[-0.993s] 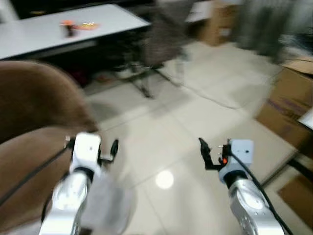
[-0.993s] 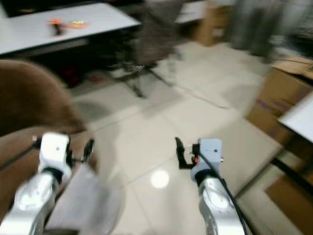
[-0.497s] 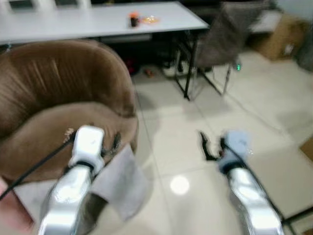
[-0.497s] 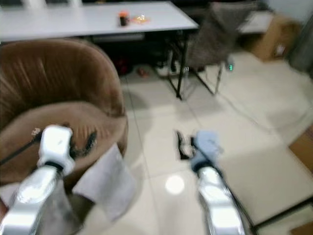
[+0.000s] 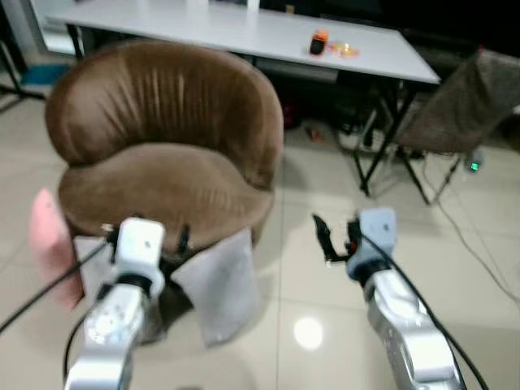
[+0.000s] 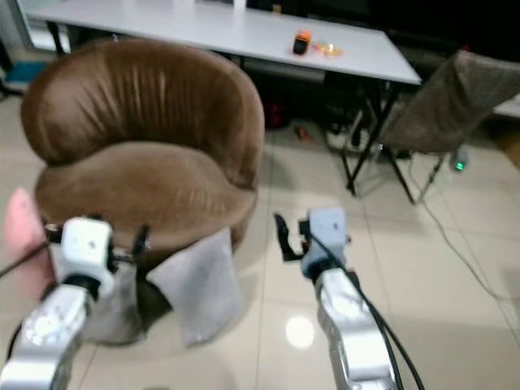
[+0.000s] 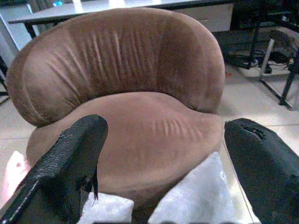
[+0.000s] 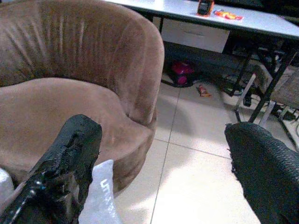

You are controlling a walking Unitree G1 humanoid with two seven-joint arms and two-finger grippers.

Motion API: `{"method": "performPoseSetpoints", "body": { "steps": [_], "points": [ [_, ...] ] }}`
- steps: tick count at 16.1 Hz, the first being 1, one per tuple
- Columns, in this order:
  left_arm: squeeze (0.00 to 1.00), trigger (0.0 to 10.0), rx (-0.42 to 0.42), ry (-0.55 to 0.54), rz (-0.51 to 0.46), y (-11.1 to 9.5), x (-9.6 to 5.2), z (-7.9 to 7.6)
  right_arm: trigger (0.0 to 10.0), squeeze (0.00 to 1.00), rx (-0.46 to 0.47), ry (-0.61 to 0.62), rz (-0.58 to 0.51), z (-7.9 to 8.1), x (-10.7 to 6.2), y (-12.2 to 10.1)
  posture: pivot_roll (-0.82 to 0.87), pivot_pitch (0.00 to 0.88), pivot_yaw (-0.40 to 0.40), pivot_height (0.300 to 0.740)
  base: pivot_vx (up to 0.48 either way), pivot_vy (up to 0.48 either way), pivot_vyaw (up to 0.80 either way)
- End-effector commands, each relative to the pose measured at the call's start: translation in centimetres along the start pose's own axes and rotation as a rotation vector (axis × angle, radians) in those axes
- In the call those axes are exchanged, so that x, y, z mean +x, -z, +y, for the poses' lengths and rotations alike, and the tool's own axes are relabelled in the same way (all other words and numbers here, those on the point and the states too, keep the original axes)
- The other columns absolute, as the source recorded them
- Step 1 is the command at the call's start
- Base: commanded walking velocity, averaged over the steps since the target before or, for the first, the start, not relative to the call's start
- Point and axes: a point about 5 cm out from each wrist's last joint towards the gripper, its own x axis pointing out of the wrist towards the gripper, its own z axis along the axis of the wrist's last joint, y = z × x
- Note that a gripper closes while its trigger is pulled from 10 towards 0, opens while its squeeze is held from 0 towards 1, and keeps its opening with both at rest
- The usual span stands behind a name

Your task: Move the pillow to the sofa from floor

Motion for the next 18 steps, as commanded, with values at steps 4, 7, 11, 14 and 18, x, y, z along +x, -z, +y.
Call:
{"method": "performPoseSetpoints", "body": {
  "steps": [4, 7, 11, 14, 18],
  "points": [
    [0.03, 10.0, -0.038, 0.037, -0.029, -0.6, 0.3, -0.9, 10.0, 0.0, -0.034, 0.029, 0.039, -1.2, -0.1, 0.6, 0.02, 0.0, -0.088, 0.74, 0.259, 0.0, 0.4],
    [0.03, 10.0, -0.035, 0.052, -0.028, -0.7, 0.5, -0.9, 10.0, 0.0, -0.032, 0.085, 0.048, -1.6, -0.3, 0.7, 0.01, 0.0, -0.069, 0.74, 0.386, 0.0, 0.27],
    [0.02, 10.0, -0.027, 0.065, -0.032, -0.9, 0.7, -0.8, 10.0, 0.0, 0.003, 0.073, 0.032, -1.5, -0.3, 0.5, 0.01, 0.0, -0.057, 0.74, 0.387, 0.0, 0.0],
    [0.02, 10.0, -0.019, 0.07, -0.031, -0.9, 0.7, -0.6, 10.0, 0.0, -0.001, 0.016, 0.024, -0.7, -0.5, 0.5, 0.02, 0.0, -0.045, 0.74, 0.382, 0.0, 0.43],
    [0.01, 10.0, -0.002, 0.076, -0.033, -1.0, 0.7, -0.6, 10.0, 0.0, 0.003, 0.015, 0.037, -0.8, -0.4, 0.7, 0.02, 0.0, -0.043, 0.74, 0.341, 0.0, 0.6]
  ]
}}
